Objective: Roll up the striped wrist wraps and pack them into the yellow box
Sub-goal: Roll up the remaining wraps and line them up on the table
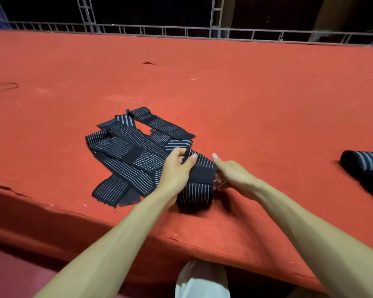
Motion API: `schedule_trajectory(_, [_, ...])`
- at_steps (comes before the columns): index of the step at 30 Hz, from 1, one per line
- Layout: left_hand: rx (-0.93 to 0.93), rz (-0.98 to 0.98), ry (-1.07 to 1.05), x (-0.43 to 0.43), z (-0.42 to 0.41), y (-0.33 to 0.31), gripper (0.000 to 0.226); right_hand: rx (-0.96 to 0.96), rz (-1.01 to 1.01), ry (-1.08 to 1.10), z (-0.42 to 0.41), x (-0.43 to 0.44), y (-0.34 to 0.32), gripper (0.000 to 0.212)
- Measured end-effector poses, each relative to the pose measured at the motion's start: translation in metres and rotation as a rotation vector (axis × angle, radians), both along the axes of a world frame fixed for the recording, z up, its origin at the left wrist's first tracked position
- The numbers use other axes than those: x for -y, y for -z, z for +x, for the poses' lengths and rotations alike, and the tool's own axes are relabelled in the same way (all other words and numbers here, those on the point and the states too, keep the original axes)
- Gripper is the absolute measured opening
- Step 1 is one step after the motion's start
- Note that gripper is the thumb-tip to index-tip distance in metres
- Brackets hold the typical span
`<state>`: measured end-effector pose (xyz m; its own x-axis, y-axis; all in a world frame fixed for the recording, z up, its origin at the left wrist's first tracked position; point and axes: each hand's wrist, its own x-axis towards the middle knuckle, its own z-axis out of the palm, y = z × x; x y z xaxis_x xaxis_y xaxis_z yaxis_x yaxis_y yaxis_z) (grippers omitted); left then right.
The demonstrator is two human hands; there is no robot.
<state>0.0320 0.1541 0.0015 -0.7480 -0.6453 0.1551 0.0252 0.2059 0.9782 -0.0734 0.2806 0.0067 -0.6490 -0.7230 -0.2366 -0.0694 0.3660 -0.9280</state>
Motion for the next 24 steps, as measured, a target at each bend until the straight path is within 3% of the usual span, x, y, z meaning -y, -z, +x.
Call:
schedule_trajectory(3, [-0.069, 0.133, -0.064, -0.027, -0.017, -0.017, 0.006, 0.167, -0.127, -0.078, -0.007, -0.032, -0.012, 0.08])
schedule_trajectory(5, [-0.081, 0.2, -0.071, -0.044, -0.027, -0.026, 0.004, 0.132, -0.17, -0.149, -0.012, -0.058, -0.018, 0.087])
schedule_trajectory(8, [-0.035, 0.18, -0.062, -0.066, -0.042, -0.03, 0.014, 0.08, -0.154, -0.23, -0.017, -0.096, -0.024, 0.051])
schedule_trajectory(11, [0.026, 0.105, -0.062, -0.083, -0.053, -0.029, 0.024, 0.068, -0.127, -0.144, -0.023, -0.123, -0.028, 0.006])
schedule_trajectory(15, [0.164, -0.154, -0.081, -0.105, -0.055, -0.013, 0.04, -0.062, -0.063, 0.085, -0.034, -0.156, -0.014, 0.013])
schedule_trajectory(19, [0.065, -0.558, 0.217, -0.122, -0.052, 0.01, 0.025, -0.076, 0.017, 0.16, -0.042, -0.179, 0.01, 0.011])
schedule_trajectory(24, [0.15, -0.637, 0.607, -0.149, -0.061, 0.044, 0.023, -0.058, 0.083, 0.227, -0.053, -0.204, 0.038, 0.02])
